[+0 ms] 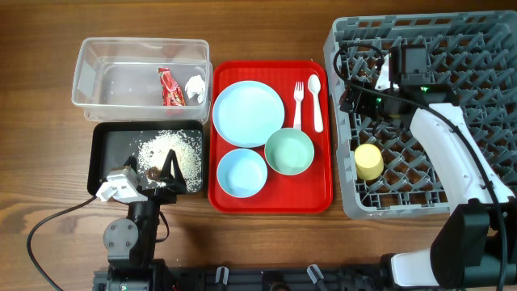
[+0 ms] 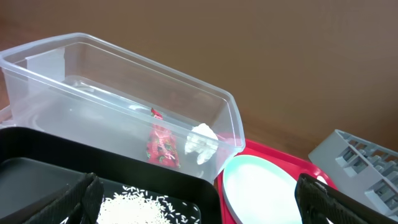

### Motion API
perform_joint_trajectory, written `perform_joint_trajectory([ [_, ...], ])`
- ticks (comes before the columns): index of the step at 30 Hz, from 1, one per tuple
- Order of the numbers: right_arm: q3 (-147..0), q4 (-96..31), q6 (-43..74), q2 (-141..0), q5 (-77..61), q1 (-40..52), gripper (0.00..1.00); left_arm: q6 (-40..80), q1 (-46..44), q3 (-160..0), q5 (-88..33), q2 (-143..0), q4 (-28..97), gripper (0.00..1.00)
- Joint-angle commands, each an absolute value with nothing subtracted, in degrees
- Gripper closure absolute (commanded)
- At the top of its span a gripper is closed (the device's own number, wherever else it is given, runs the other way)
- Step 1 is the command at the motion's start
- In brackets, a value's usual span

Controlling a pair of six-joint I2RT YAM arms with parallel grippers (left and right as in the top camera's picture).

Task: Sort waste into correct bins and load items into the dishwasher rack
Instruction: 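Grasp the green bowl on the red tray with the right gripper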

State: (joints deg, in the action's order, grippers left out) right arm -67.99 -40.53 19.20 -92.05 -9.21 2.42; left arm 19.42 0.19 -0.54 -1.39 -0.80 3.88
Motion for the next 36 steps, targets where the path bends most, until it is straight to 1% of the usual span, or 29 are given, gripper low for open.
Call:
perform_joint_trajectory([
  [1,-68.6,-40.4,28.7,-92.9,-12.6,2.3,0.0,19.9,0.8,-0.3,-1.0,-0.4,4.3,0.0],
  [3,-68.6,-40.9,32.1,-92.9,-13.1,2.3,0.0,19.9,0.8,-0.3,-1.0,-0.4,4.3,0.0],
  [7,-68.6,-41.7,25.4,-92.5,-21.2,2.3,0.0,19.9,0.8,-0.3,-1.0,-0.4,4.3,0.0],
  [11,-68.7,-44.4,21.3,-88.7,-18.0,4.9,0.0,19.9,0.8,-0.3,-1.0,-0.4,4.3,0.0],
  [15,-68.7,-46.2,17.4,-79.8,-10.9,12.5,0.0,19.9,0.8,-0.3,-1.0,-0.4,4.3,0.0],
  [20,-68.7,-45.6,15.0,-71.0,-11.9,23.3,0.0,19.9,0.8,-0.3,-1.0,-0.4,4.3,0.0],
  [22,-68.7,-44.9,16.5,-69.5,-11.9,25.7,0.11,19.9,0.8,-0.3,-1.0,-0.4,4.3,0.0],
  [23,-68.7,-45.0,17.5,-69.5,-11.8,26.3,0.12,19.9,0.8,-0.3,-1.0,-0.4,4.3,0.0],
  [28,-66.1,-46.0,18.6,-74.8,-9.4,27.9,0.12,19.9,0.8,-0.3,-1.0,-0.4,4.3,0.0],
  [29,-65.5,-46.3,18.9,-76.9,-8.0,27.9,0.14,19.9,0.8,-0.3,-1.0,-0.4,4.3,0.0],
  [30,-65.1,-46.4,19.9,-79.7,-6.2,27.9,0.18,19.9,0.8,-0.3,-1.0,-0.4,4.3,0.0],
  [31,-65.1,-46.3,19.8,-82.6,-5.8,27.8,0.26,19.9,0.8,-0.3,-1.0,-0.4,4.3,0.0],
  [32,-65.1,-46.0,19.7,-84.8,-5.8,27.8,0.28,19.9,0.8,-0.3,-1.0,-0.4,4.3,0.0],
  [36,-65.1,-43.8,19.7,-92.6,-4.8,27.8,0.29,19.9,0.8,-0.3,-1.0,-0.4,4.3,0.0],
])
